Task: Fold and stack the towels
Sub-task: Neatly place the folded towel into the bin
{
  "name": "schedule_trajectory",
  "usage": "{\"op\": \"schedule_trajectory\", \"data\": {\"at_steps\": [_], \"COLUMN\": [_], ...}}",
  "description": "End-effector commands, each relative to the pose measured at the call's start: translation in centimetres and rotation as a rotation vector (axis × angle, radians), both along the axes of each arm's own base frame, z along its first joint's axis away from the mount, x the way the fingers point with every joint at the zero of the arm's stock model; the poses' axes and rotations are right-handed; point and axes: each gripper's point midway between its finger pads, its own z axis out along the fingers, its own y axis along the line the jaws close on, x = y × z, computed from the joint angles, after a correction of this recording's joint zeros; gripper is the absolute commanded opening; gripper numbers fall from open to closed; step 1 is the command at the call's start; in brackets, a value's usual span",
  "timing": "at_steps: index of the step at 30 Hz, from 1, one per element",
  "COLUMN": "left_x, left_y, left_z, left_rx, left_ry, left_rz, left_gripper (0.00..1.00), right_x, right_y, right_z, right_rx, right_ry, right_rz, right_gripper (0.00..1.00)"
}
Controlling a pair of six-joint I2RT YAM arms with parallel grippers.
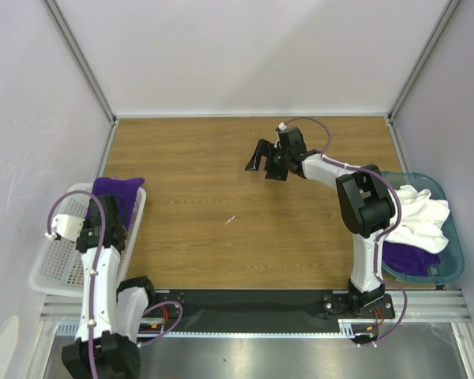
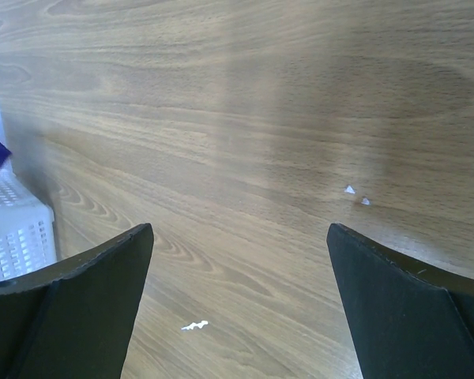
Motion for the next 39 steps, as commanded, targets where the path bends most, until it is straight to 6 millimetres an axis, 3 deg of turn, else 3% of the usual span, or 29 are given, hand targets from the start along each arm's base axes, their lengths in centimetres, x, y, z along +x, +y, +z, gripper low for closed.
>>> {"op": "schedule_trajectory", "data": {"at_steps": [1, 5, 12, 16, 17, 20, 29, 33, 34, 36, 37, 39], "left_x": [-2.7, -3.8, -7.4, -7.3, -7.7, -7.8, -9.4, -8.4, -8.4, -8.4, -8.4, -8.7], "left_y": [0.9, 0.8, 1.0, 1.6, 2.2, 2.2, 2.1, 2.3, 2.3, 2.3, 2.4, 2.3], "left_z": [0.1, -1.5, -2.0, -1.1, 0.3, 1.0, 1.8, 1.9, 1.9, 1.9, 2.2, 2.6], "left_rx": [0.056, 0.046, 0.060, 0.098, 0.145, 0.151, 0.177, 0.192, 0.190, 0.185, 0.186, 0.185], "left_ry": [0.022, 0.095, 0.217, 0.196, 0.194, 0.186, 0.101, 0.082, 0.088, 0.106, 0.109, 0.134], "left_rz": [0.079, 0.071, 0.214, 0.228, 0.245, 0.248, 0.295, 0.255, 0.254, 0.255, 0.263, 0.272], "left_gripper": [0.00, 0.00, 0.00, 0.00, 0.00, 0.01, 0.05, 0.08, 0.11, 0.39, 0.60, 0.76], "right_x": [0.1, 0.2, 0.3, 0.3, 0.3, 0.3, 0.4, 0.4, 0.4, 0.4, 0.3, 0.3], "right_y": [0.4, 0.4, 0.0, -0.3, -0.5, -0.5, -0.4, -0.4, -0.5, -0.5, -0.5, -0.7], "right_z": [3.1, 3.2, 3.6, 3.9, 4.0, 3.9, 3.3, 3.1, 3.1, 3.0, 3.2, 3.2], "right_rx": [0.040, 0.047, 0.056, 0.065, 0.060, 0.060, 0.062, 0.058, 0.056, 0.050, 0.049, 0.041], "right_ry": [-0.068, -0.068, -0.068, -0.070, -0.076, -0.074, -0.059, -0.057, -0.056, -0.057, -0.060, -0.060], "right_rz": [0.020, 0.022, 0.016, 0.014, 0.010, 0.007, 0.007, 0.005, 0.006, 0.007, 0.011, 0.007], "right_gripper": [1.00, 1.00, 1.00, 1.00, 1.00, 1.00, 1.00, 1.00, 1.00, 1.00, 1.00, 1.00]}}
